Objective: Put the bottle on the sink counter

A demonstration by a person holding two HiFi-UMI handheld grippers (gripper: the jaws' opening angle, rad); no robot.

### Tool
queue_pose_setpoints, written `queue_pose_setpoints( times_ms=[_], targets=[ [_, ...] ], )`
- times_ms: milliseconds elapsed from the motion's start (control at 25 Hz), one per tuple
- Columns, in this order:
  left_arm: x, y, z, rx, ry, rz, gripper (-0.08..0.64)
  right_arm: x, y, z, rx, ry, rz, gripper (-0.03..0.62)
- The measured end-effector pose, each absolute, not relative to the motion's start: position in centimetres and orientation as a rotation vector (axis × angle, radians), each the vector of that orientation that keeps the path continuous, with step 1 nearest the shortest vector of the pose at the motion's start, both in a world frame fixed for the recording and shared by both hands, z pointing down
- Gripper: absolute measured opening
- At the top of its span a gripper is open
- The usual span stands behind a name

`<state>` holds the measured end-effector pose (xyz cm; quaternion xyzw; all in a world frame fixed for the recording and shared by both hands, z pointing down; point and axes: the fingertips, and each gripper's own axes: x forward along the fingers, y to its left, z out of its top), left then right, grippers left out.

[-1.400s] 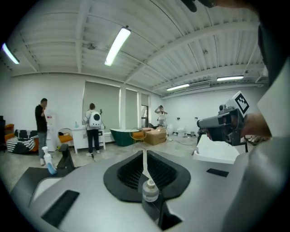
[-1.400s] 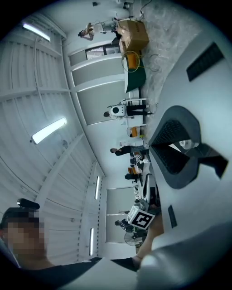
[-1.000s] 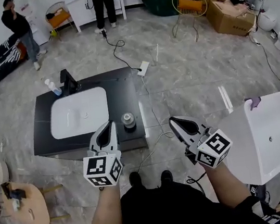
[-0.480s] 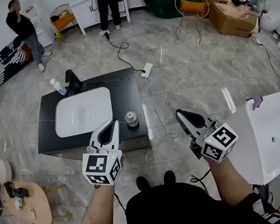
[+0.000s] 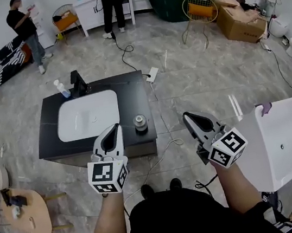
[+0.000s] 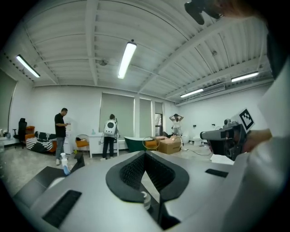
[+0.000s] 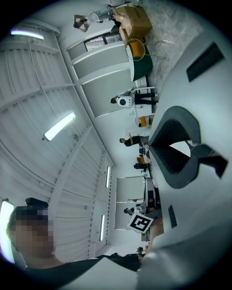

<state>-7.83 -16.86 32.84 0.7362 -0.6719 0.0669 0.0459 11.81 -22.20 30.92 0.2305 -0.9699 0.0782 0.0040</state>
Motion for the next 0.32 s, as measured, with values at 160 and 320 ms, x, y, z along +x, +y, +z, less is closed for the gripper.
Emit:
queue_pose_setpoints(
  times_ms=[160,320],
  targets=[
    [-8.9,-17.2,33.0,2.245,-2.021,0.188,0.006,11.3,-22.1,30.9,0.721,-3.030,0.240,0.012],
    [-9.4,-17.7,33.4,2.239,-1.996,0.190,0.006,10.9,-22.0,30.8,0.708,-3.031,0.226,0.012]
  ],
)
